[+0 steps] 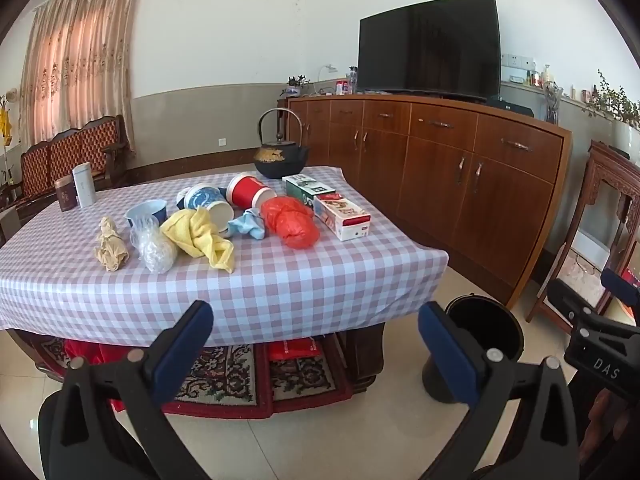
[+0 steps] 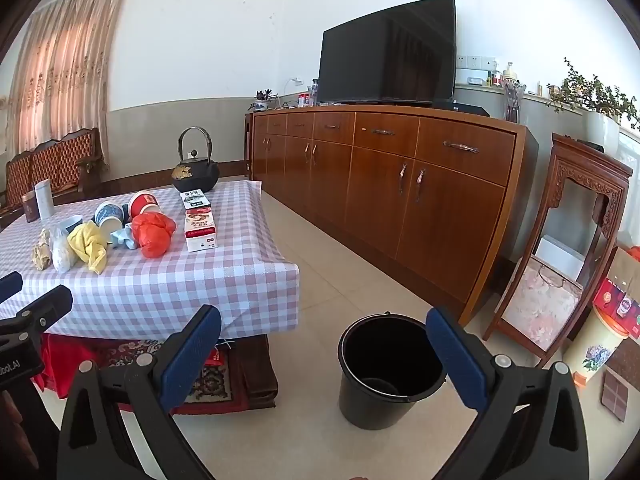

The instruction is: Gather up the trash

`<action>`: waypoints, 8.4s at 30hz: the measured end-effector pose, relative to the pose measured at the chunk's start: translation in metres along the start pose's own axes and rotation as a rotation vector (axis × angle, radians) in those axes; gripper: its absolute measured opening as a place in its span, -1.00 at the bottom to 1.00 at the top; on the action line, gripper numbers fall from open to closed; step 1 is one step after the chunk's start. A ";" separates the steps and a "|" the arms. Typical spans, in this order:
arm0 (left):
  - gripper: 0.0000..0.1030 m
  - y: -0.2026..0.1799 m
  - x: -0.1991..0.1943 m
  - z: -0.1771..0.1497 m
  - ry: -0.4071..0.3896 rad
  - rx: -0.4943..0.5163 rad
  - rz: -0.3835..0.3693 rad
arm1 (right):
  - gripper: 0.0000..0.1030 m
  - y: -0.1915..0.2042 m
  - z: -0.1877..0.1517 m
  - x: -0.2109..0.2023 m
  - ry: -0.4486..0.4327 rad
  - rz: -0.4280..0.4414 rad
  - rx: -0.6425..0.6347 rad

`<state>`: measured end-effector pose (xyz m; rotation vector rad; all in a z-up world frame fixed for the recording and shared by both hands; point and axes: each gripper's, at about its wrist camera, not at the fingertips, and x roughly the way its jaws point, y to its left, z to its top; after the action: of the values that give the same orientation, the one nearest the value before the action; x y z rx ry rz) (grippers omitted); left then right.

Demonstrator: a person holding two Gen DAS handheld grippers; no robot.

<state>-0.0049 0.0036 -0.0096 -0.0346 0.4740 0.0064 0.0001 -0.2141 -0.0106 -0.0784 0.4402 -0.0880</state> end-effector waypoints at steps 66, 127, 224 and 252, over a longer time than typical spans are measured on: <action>1.00 0.008 0.005 0.004 0.047 -0.037 0.006 | 1.00 0.006 0.000 0.002 0.001 0.017 -0.017; 0.85 0.117 0.137 0.041 0.119 -0.221 0.153 | 0.41 0.114 0.066 0.165 0.125 0.419 -0.186; -0.04 -0.235 0.210 0.003 0.248 0.242 -0.572 | 0.03 -0.173 -0.049 0.185 0.243 -0.002 0.065; 0.94 -0.241 0.239 -0.031 0.229 0.257 -0.404 | 0.85 -0.212 -0.102 0.264 0.383 -0.056 0.083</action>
<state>0.1975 -0.2388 -0.1387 0.1224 0.6869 -0.4589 0.1797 -0.4571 -0.1940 0.0093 0.8166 -0.1773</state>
